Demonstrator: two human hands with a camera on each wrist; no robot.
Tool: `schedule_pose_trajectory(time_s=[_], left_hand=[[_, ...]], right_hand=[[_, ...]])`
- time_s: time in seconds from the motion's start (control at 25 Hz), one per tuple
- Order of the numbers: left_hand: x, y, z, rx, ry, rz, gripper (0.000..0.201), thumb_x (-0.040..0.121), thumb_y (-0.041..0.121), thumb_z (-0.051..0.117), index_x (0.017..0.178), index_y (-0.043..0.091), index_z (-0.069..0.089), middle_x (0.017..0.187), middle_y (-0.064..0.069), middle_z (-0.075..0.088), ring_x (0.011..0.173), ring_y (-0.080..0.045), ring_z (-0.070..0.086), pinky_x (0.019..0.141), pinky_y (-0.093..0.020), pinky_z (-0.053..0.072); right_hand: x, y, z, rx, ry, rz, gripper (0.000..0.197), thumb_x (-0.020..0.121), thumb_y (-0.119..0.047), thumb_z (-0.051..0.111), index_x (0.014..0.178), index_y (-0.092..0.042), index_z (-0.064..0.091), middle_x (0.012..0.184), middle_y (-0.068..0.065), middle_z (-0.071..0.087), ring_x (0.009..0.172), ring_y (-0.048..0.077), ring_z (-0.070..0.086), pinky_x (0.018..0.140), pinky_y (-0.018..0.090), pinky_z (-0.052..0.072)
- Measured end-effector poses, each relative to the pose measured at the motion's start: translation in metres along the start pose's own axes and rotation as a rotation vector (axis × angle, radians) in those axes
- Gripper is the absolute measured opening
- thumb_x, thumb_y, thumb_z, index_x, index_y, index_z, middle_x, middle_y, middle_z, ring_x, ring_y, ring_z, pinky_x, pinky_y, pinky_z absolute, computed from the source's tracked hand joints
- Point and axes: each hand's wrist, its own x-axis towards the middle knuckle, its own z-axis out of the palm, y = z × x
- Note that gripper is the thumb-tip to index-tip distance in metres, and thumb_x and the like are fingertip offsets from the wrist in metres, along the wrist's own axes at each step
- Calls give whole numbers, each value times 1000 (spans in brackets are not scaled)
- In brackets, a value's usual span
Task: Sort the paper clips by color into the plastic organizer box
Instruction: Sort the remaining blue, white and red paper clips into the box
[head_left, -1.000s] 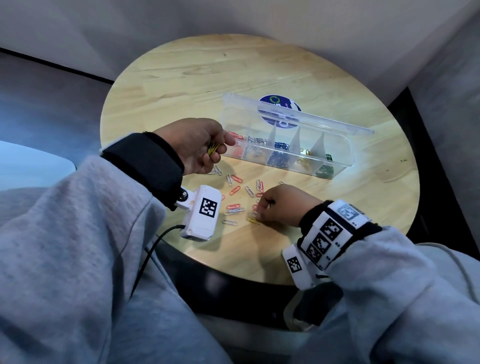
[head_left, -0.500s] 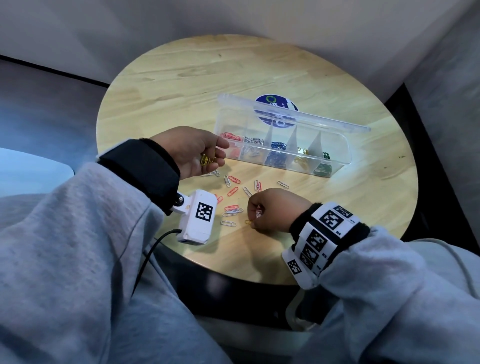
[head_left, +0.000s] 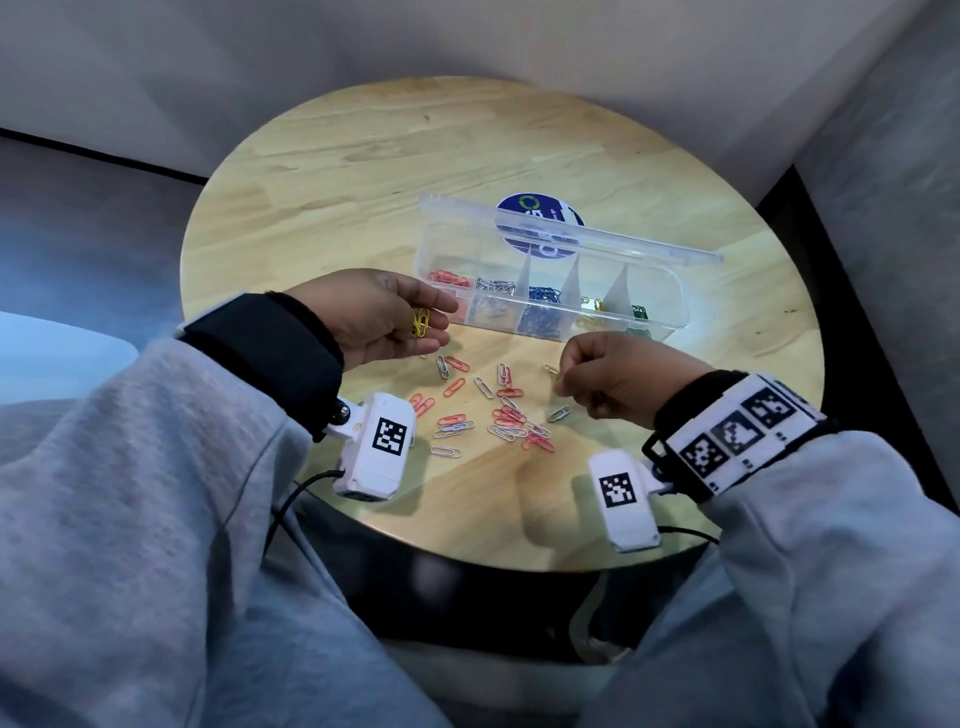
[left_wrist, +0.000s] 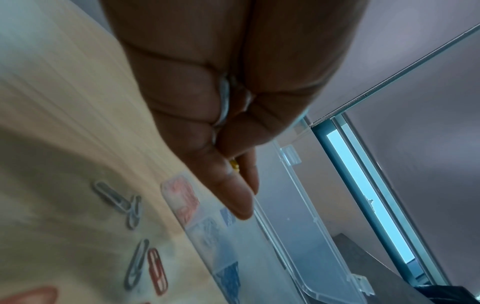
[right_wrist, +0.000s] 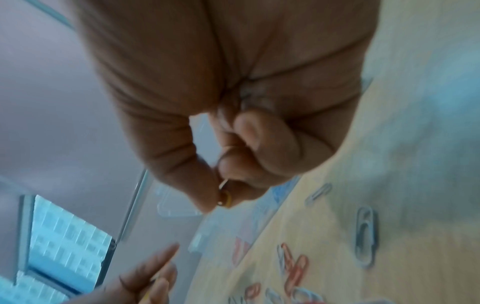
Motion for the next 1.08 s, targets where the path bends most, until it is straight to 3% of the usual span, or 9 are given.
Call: schedule_pose_trajectory(time_s=[0.16, 0.24, 0.32, 0.44, 0.52, 0.72, 0.84, 1.0, 1.08], left_hand=[[1, -3, 17, -28, -70, -22, 50, 83, -24, 22, 87, 8, 61, 84, -10, 56, 76, -17, 61, 59, -16, 56], [2, -5, 23, -64, -87, -23, 46, 85, -23, 26, 88, 8, 61, 84, -9, 58, 73, -15, 64, 60, -16, 56], [3, -4, 26, -128, -79, -2, 45, 86, -22, 28, 89, 7, 62, 82, -9, 60, 66, -12, 68, 62, -17, 56], [4, -3, 32, -200, -43, 12, 43, 87, -21, 30, 89, 8, 62, 84, -8, 61, 63, -10, 70, 63, -17, 56], [3, -1, 40, -216, -44, 15, 41, 88, -20, 31, 90, 8, 61, 87, -8, 62, 72, -13, 68, 63, -17, 56], [12, 21, 69, -216, -86, 29, 42, 85, -21, 28, 92, 6, 60, 88, -10, 61, 79, -16, 66, 68, -19, 57], [25, 38, 91, -186, -82, 42, 42, 81, -20, 25, 93, 4, 58, 88, -12, 57, 82, -19, 61, 64, -18, 57], [44, 52, 119, -142, -90, 71, 40, 80, -17, 25, 93, 5, 56, 85, -9, 53, 77, -16, 57, 62, -15, 54], [51, 54, 128, -158, -107, 86, 39, 81, -15, 26, 94, 6, 56, 86, -9, 51, 75, -15, 54, 63, -15, 53]], right_hand=[[-3, 4, -20, 470, 72, 26, 26, 89, 7, 44, 76, -12, 55, 50, -2, 54, 40, 6, 46, 38, 14, 37], [-4, 9, -25, 643, 82, 43, 25, 91, 4, 41, 84, -7, 61, 52, 0, 51, 41, 7, 49, 41, 14, 43], [-5, 14, -25, 745, 78, 69, 26, 91, 3, 39, 81, -4, 62, 58, 4, 50, 42, 10, 52, 43, 15, 47], [-6, 17, -28, 861, 65, 76, 27, 91, 2, 36, 76, -1, 58, 64, 10, 56, 49, 16, 60, 50, 20, 55], [-8, 12, -34, 916, 40, 50, 27, 88, 4, 33, 79, 1, 58, 64, 12, 60, 54, 19, 63, 57, 23, 57], [-6, -4, -60, 950, 23, -30, 31, 84, 8, 27, 92, 3, 56, 86, 17, 58, 79, 25, 59, 69, 25, 57], [3, -9, -71, 966, 75, -34, 25, 85, 5, 29, 93, 3, 53, 90, 16, 54, 82, 25, 57, 71, 25, 57], [13, -9, -77, 1026, 58, -28, 20, 85, 2, 30, 99, -1, 45, 88, 15, 47, 77, 24, 50, 76, 27, 46], [17, -9, -80, 1065, 59, -28, 16, 84, 1, 31, 93, -5, 43, 84, 13, 44, 75, 23, 46, 76, 28, 42]])
